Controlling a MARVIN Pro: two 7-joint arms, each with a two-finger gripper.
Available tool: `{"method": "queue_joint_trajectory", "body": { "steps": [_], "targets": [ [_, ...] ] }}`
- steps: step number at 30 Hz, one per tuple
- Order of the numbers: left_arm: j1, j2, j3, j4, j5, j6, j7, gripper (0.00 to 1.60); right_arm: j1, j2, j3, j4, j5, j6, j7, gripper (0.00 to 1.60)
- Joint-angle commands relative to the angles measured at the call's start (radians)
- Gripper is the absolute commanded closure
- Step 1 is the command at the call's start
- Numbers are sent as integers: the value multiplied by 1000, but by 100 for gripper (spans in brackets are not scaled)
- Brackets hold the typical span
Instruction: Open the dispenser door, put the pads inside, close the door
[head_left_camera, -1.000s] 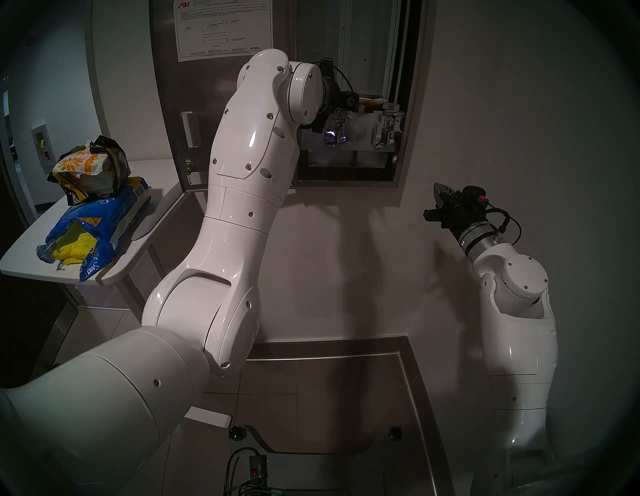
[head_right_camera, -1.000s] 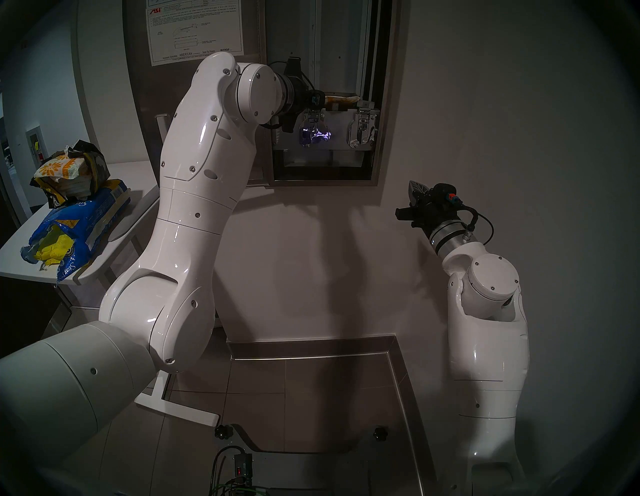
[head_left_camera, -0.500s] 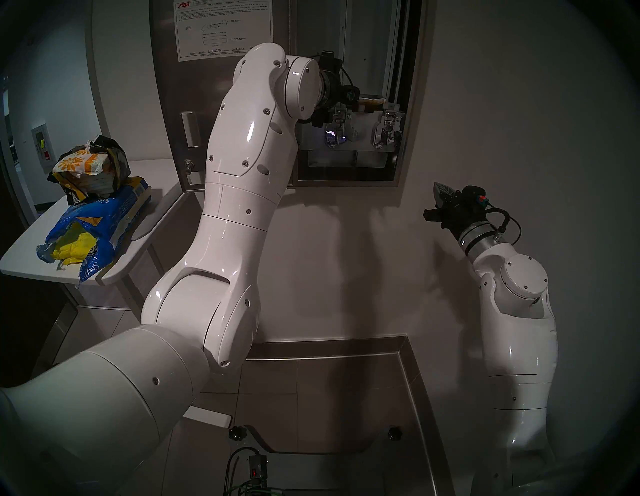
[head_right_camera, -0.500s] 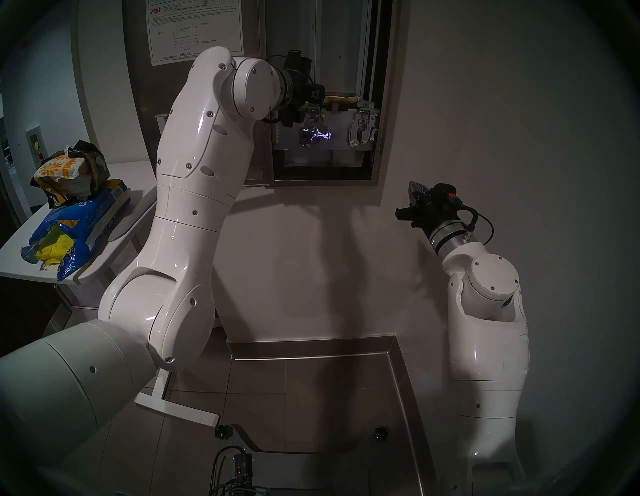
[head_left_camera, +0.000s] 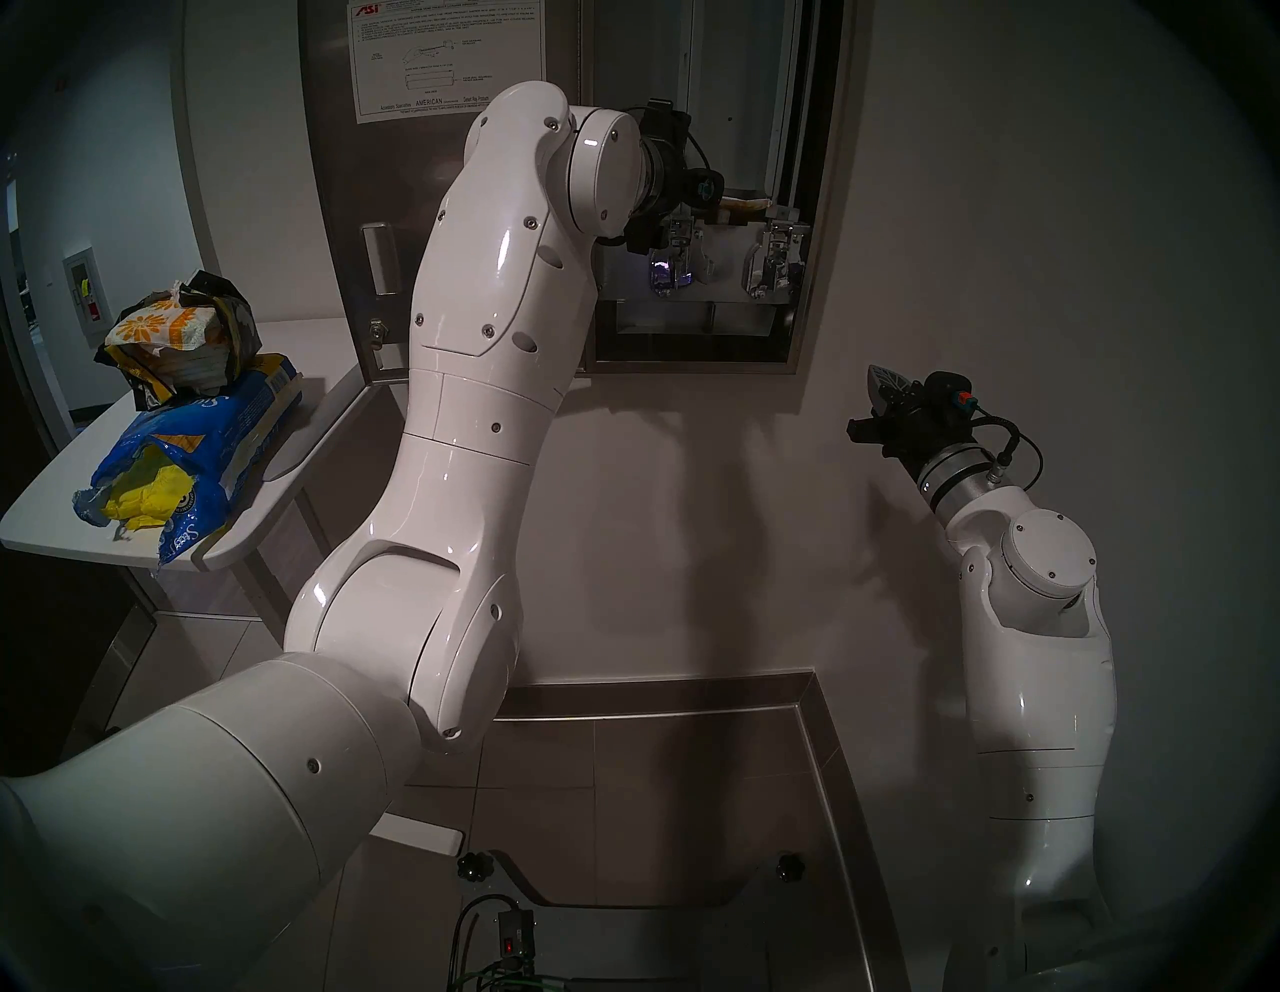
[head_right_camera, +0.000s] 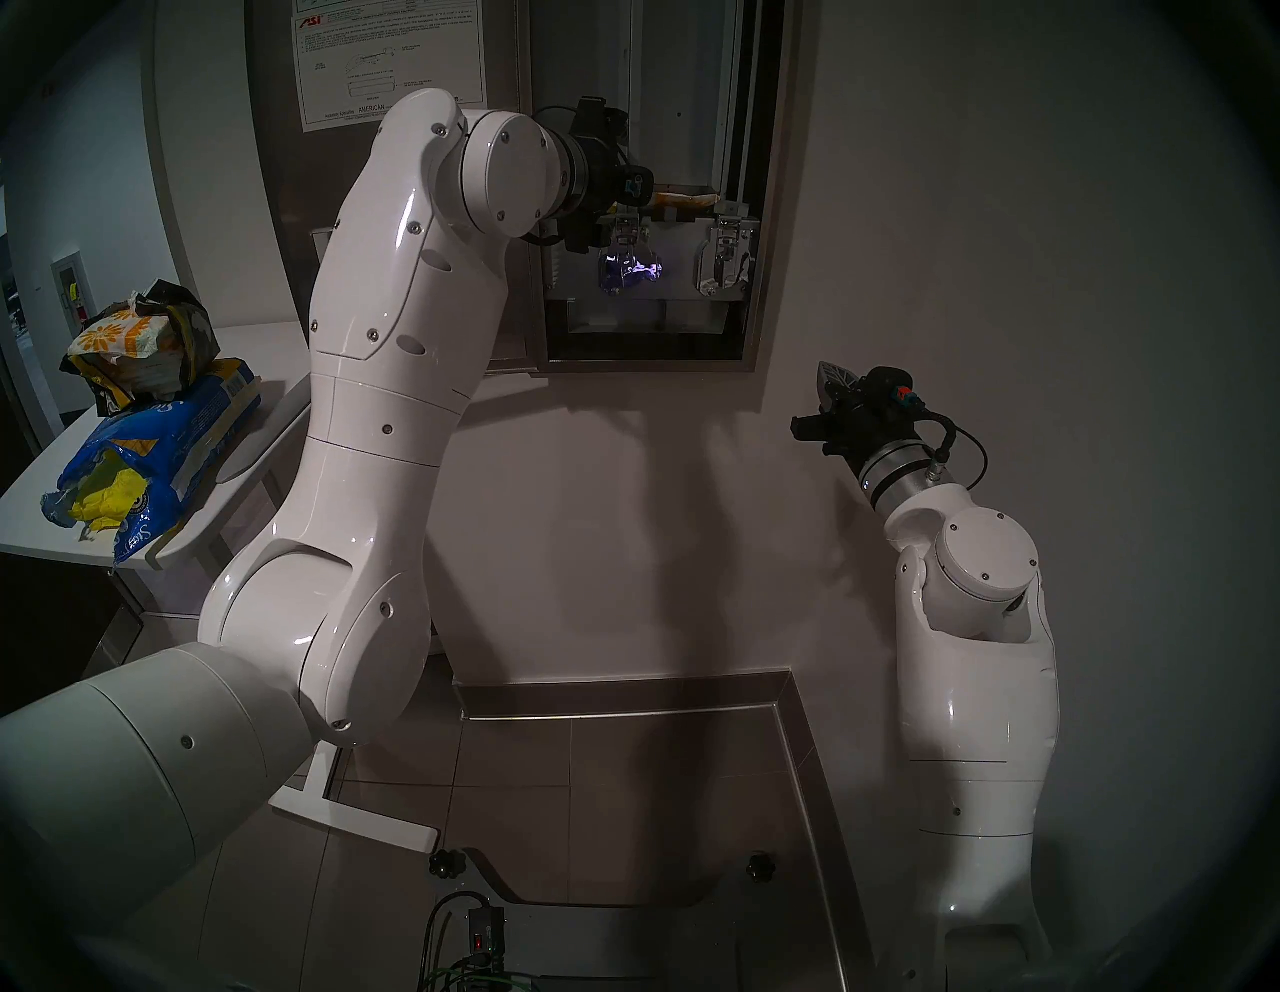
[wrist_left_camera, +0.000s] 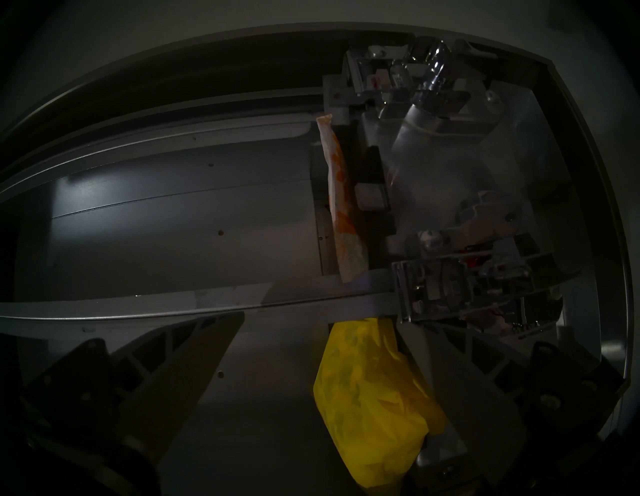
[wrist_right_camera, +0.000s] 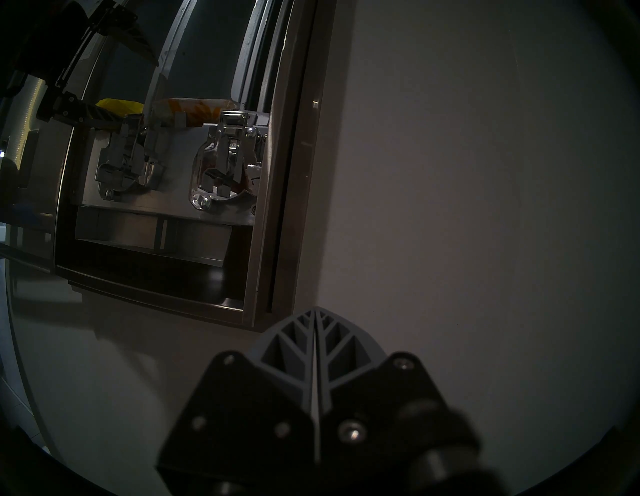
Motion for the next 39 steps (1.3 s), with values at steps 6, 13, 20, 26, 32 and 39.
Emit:
{"method": "queue_joint_trajectory", "body": {
  "steps": [6, 13, 20, 26, 32, 39],
  "targets": [
    [33, -44, 4, -157, -36, 16, -68, 0, 22, 7, 1, -35, 1, -8, -1, 135],
    [48, -42, 5, -195, -39, 31, -95, 0, 22, 9, 1, -36, 2, -8, -2, 135],
    [59, -54, 10, -252, -59, 34, -115, 0, 22, 10, 0, -35, 4, -8, -4, 135],
    [83, -67, 9, -345, -96, 27, -100, 0, 22, 12, -1, -34, 5, -9, -5, 135],
    [115, -39, 17, -416, -79, 16, -71, 0, 21, 13, -2, -34, 7, -9, -7, 135],
    [189, 33, 45, -517, 13, -3, -37, 0, 21, 14, -3, -35, 8, -8, -8, 135]
  ]
}}
